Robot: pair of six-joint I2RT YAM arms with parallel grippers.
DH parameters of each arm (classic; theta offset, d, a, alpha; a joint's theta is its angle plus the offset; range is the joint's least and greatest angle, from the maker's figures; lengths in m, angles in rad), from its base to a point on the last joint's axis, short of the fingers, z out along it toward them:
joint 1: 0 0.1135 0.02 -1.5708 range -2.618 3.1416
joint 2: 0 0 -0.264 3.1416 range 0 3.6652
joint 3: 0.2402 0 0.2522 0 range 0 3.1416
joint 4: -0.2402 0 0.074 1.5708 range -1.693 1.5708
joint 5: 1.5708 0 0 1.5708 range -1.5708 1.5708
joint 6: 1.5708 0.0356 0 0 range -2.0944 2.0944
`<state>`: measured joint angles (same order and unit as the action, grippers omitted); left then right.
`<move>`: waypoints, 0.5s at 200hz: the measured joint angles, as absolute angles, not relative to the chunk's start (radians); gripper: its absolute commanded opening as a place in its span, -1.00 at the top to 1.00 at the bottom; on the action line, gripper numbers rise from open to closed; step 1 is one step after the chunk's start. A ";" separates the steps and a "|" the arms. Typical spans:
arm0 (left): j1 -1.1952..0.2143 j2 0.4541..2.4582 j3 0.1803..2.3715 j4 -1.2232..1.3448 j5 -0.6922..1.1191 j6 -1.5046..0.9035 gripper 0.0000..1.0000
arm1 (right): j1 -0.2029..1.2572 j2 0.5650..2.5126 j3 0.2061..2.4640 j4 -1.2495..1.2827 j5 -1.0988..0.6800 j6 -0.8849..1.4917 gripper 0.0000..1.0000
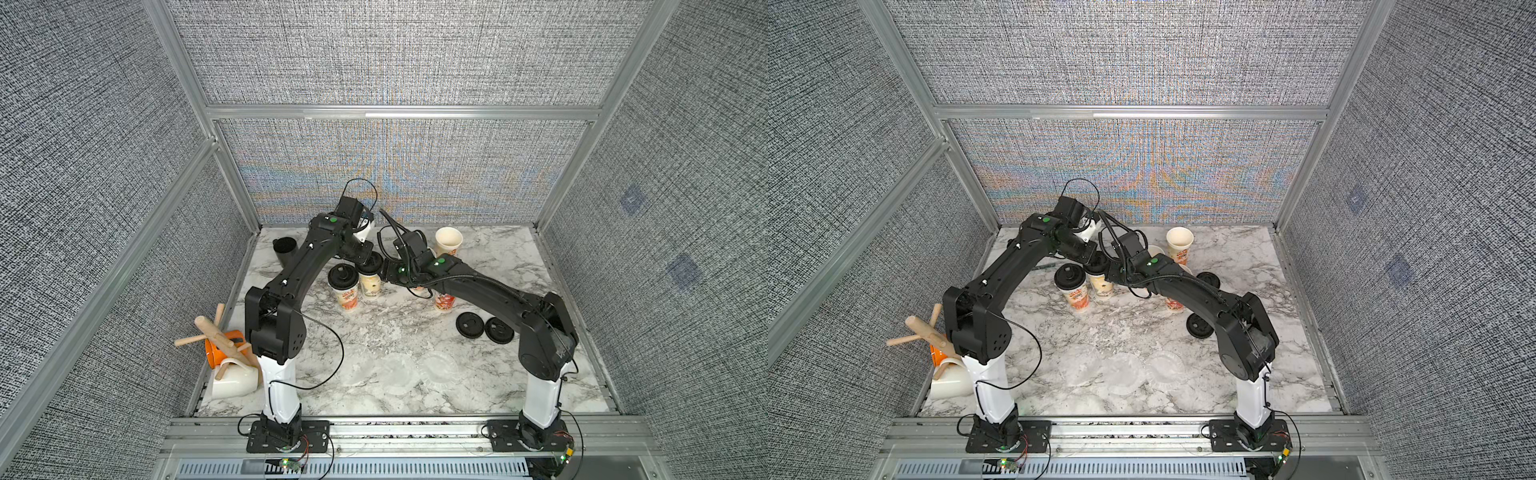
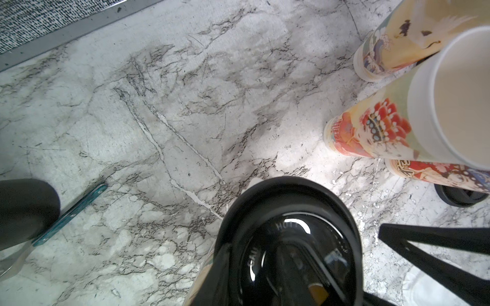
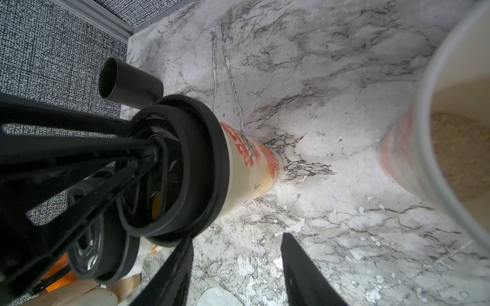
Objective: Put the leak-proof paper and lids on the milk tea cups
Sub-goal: Secure the cup lid on the cup.
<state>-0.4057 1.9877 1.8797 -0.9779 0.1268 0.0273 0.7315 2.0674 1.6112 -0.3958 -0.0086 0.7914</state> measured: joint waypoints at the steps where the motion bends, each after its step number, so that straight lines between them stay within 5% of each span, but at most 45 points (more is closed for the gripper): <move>1: -0.406 1.988 1.880 -0.978 0.127 0.027 0.42 | 0.731 2.067 1.611 -0.396 -0.009 0.790 -0.11; 100: -0.406 1.991 1.879 -0.967 0.150 0.027 0.46 | 0.701 2.060 1.774 -0.444 -0.043 0.659 -0.14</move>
